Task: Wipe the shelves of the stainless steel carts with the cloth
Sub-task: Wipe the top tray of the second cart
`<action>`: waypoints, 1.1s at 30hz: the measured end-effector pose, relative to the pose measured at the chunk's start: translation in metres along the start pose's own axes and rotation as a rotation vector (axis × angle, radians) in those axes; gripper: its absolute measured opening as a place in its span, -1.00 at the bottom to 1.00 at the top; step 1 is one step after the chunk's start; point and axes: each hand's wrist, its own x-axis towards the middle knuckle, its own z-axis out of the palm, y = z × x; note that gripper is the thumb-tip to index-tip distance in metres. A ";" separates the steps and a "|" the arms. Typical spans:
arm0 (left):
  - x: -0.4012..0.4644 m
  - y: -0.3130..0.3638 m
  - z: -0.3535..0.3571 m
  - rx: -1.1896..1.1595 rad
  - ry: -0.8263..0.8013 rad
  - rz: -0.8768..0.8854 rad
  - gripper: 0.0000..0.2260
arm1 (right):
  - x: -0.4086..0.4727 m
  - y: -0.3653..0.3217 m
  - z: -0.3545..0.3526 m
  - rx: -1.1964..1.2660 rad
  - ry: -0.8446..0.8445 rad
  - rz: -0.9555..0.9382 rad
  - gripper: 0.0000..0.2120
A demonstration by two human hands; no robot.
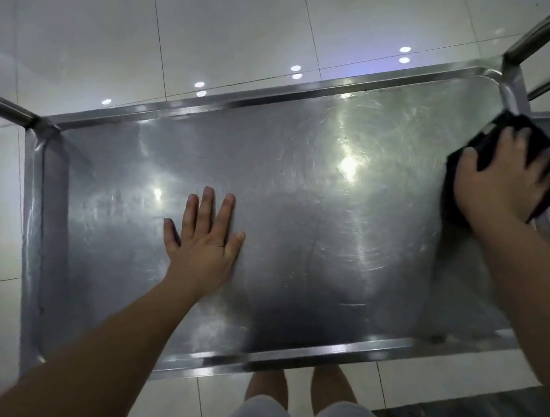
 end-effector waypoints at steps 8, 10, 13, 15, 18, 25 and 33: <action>-0.002 0.000 -0.002 -0.031 -0.016 -0.013 -0.44 | -0.130 -0.202 0.070 -0.132 -0.221 -0.806 -0.27; -0.001 0.000 -0.001 -0.015 -0.004 -0.014 -0.44 | -0.142 -0.219 0.077 -0.144 -0.245 -0.900 -0.30; -0.001 -0.002 -0.001 -0.013 0.002 0.002 -0.44 | -0.115 -0.200 0.070 -0.120 -0.229 -0.927 -0.30; -0.001 -0.002 -0.001 -0.017 0.001 0.006 -0.42 | -0.077 -0.167 0.058 -0.081 -0.164 -0.749 -0.29; -0.002 -0.002 0.002 -0.006 0.015 0.012 -0.40 | 0.000 -0.094 0.029 -0.025 -0.068 -0.341 -0.28; -0.001 -0.003 0.005 -0.004 0.028 0.021 -0.41 | 0.057 -0.050 0.004 0.027 -0.054 -0.007 -0.18; -0.001 -0.002 0.002 -0.004 0.027 0.002 -0.42 | -0.075 -0.260 0.070 -0.092 -0.221 -0.876 -0.26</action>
